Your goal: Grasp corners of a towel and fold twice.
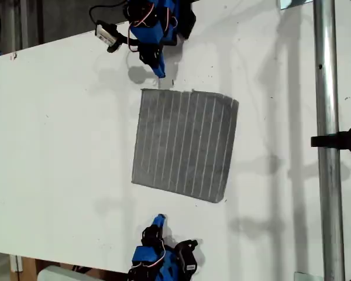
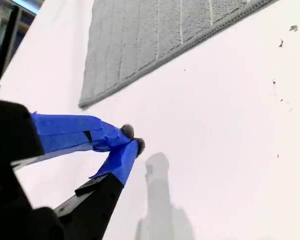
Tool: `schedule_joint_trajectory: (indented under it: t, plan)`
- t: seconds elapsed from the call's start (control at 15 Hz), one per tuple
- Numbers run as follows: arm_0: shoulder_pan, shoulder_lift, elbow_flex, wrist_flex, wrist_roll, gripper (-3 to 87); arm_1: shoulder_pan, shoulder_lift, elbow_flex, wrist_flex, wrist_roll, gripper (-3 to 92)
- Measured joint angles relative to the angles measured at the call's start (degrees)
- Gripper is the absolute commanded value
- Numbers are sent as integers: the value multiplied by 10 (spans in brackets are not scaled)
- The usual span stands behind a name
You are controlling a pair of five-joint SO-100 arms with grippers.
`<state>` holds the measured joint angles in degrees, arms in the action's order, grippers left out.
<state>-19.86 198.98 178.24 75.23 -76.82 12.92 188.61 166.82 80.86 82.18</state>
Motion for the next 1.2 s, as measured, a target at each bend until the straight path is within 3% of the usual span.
schedule_joint_trajectory:
  t: [0.4,0.73,1.0,1.2]
  plan:
    - [0,0,0,0,0,-26,-4,0,0,7,8,-3]
    - [1,0,0,0,6,-26,-86,-37,-75,-8,8,-3]
    - [35,-2,-12,2,-6,-29,-198,-313,-287,-32,-15,-3]
    - [146,-149,-145,4,-112,-29,-282,-630,-540,13,-41,-3]
